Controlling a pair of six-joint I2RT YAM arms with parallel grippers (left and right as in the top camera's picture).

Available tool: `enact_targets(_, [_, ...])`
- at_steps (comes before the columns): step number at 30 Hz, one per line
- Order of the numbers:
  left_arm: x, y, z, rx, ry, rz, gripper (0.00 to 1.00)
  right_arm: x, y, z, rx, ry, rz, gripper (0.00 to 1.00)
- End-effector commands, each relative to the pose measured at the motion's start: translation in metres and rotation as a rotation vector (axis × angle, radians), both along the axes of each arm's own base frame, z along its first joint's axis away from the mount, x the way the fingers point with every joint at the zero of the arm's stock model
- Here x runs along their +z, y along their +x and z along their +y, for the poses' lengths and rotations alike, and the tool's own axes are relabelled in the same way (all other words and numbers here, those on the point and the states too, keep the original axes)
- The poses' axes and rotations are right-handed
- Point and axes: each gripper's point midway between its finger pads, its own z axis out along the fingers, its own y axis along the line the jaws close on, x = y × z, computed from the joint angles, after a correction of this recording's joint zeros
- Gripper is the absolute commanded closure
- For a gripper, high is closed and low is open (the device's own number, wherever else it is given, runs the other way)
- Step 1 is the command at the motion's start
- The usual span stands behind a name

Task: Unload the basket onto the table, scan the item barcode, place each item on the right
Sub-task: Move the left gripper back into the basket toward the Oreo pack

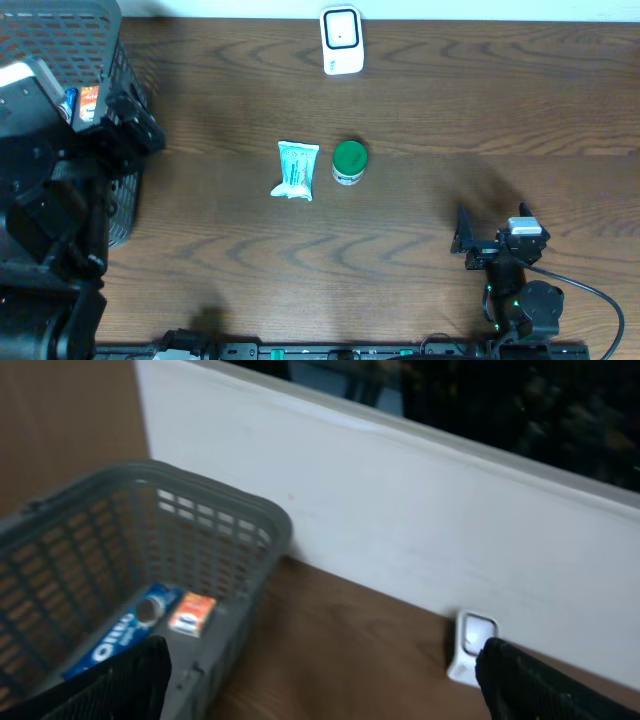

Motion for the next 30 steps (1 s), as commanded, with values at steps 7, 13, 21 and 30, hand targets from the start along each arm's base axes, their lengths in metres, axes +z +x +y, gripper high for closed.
enact_targets(7, [0.013, -0.007, 0.075, 0.392, 0.084, -0.032, 0.02, 0.0, 0.0, 0.001, 0.003, 0.006, -0.002, 0.01])
enact_targets(13, [0.034, -0.018, 0.114, 0.544, 0.074, -0.127, 0.02, -0.001, 0.0, 0.001, 0.004, 0.006, 0.0, 0.01])
enact_targets(21, [0.009, 0.026, 0.128, 0.559, 0.111, -0.026, 0.02, -0.007, 0.001, 0.001, 0.003, 0.006, 0.027, 0.01])
enact_targets(30, [-0.038, 0.066, 0.159, 0.539, 0.1, 0.122, 0.02, -0.007, 0.001, 0.001, 0.003, 0.006, 0.027, 0.01])
